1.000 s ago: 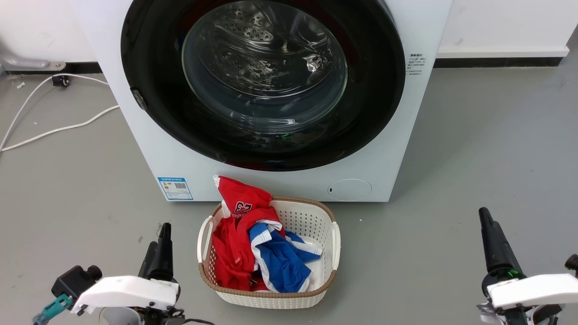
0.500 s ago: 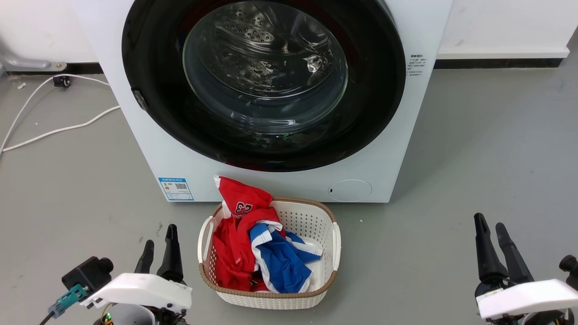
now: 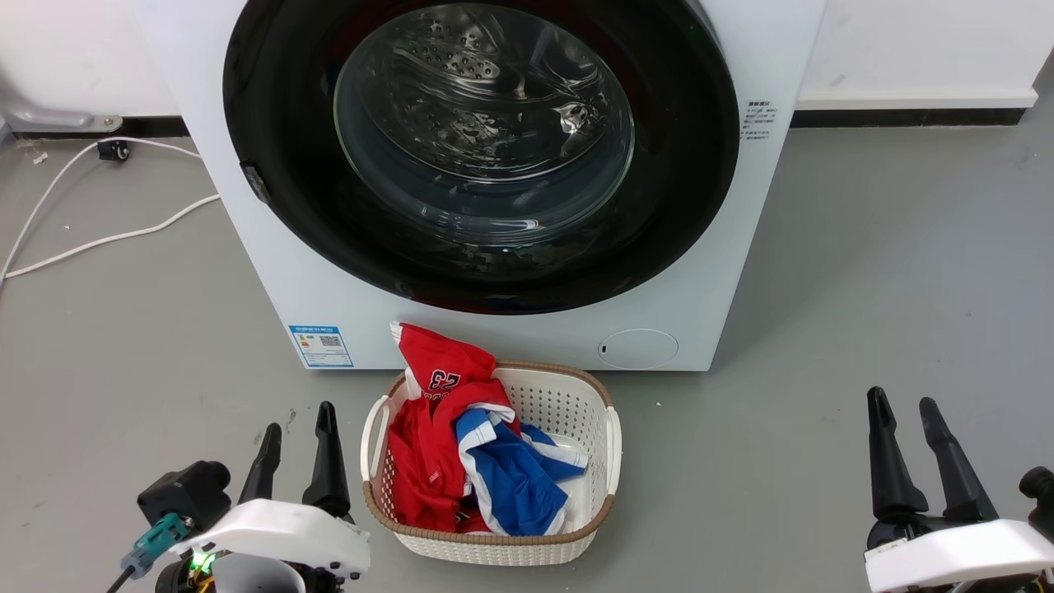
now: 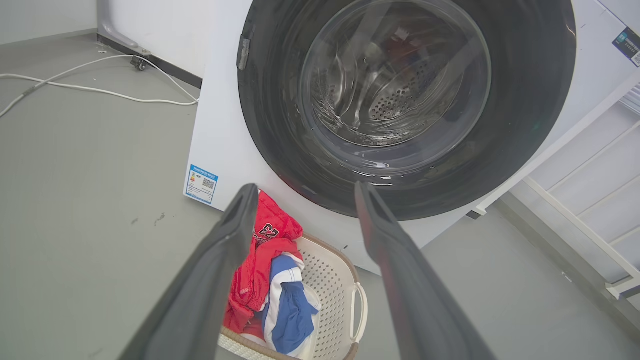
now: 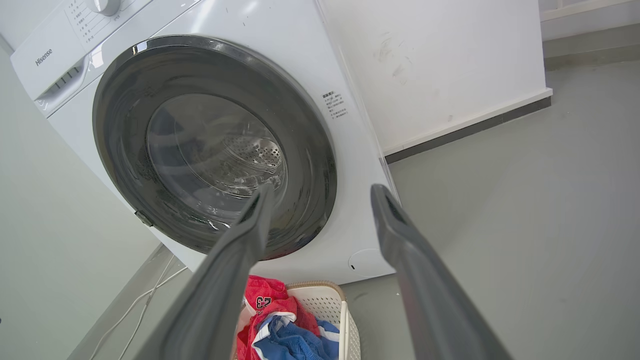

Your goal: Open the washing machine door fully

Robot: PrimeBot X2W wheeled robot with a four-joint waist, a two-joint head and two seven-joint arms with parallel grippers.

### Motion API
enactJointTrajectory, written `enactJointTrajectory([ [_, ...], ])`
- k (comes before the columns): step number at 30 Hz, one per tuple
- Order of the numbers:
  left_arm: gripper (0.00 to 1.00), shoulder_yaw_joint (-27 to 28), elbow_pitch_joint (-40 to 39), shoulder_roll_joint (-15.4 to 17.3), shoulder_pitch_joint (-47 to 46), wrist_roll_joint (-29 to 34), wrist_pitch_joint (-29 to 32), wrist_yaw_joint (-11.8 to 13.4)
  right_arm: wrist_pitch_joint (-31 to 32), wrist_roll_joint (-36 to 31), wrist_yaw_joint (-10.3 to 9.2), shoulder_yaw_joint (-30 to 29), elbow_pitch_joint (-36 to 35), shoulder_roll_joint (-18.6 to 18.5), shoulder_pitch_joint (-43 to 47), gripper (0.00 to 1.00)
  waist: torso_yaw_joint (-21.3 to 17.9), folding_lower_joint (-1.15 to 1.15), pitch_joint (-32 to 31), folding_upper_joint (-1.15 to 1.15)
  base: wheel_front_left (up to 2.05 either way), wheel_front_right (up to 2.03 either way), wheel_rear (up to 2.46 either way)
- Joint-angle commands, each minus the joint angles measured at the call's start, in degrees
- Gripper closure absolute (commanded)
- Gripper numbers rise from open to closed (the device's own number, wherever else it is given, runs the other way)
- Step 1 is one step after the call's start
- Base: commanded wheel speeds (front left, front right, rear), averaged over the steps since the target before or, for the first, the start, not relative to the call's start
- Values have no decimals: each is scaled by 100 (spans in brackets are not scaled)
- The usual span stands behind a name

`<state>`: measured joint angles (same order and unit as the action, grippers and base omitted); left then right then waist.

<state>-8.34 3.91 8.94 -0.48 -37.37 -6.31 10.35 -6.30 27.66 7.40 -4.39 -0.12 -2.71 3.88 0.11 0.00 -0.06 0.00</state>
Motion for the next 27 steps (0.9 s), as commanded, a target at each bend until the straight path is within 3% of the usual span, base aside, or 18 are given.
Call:
enactJointTrajectory([
  [1, 0, -40, -113, 65, -13, 176, -60, 43, -57, -192, 11, -3, -127, -24, -9, 0, 1, 0, 3, 0, 0, 0, 0],
  [10, 0, -134, -224, 73, 55, 616, -184, 42, -191, -680, 12, 16, -320, -25, 74, 0, 0, 0, 6, 0, 0, 0, 0],
  [27, 0, -24, -191, -129, 263, 1486, -430, -222, -435, -1495, 13, -53, -459, -26, 297, 0, 5, 0, -5, 0, 0, 0, 0],
])
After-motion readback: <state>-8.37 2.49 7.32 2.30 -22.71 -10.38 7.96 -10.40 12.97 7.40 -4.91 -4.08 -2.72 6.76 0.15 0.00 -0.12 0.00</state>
